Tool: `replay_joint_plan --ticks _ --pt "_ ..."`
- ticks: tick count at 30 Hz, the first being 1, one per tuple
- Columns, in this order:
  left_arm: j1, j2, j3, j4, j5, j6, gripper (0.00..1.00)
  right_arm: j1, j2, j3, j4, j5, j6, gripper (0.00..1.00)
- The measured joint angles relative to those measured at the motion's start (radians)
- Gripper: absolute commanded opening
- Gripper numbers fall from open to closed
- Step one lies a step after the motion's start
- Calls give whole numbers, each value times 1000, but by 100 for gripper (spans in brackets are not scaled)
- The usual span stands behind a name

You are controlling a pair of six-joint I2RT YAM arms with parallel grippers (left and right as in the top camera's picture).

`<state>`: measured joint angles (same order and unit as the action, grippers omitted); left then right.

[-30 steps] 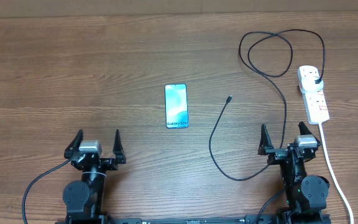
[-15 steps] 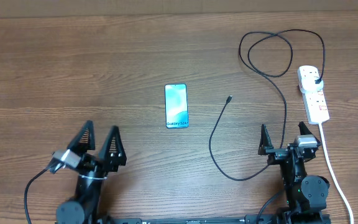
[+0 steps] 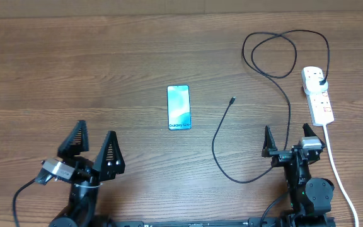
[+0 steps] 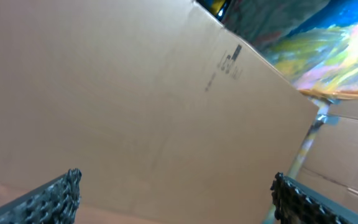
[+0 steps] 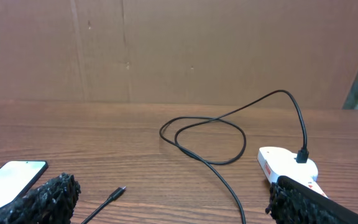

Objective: Plug charger to phone and switch on socket
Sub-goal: 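Raise the left arm and move the left gripper over the phone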

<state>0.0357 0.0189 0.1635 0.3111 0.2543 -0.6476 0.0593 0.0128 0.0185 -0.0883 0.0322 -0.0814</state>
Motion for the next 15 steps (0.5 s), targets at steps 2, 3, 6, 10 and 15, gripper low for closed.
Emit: replay_joint_plan --ticks 2,3,6,10,15 --pt "0 15 58 -56 0 39 100 0 0 0 0 1 0 100" --pt "0 34 103 -95 2 61 100 0 0 0 1 1 0 100" --pt "0 116 221 -172 4 113 100 0 0 0 0 1 0 100" --pt "0 273 385 -267 60 184 100 0 0 0 1 1 0 100" --pt "0 554 706 -606 129 281 100 0 0 0 0 1 0 100"
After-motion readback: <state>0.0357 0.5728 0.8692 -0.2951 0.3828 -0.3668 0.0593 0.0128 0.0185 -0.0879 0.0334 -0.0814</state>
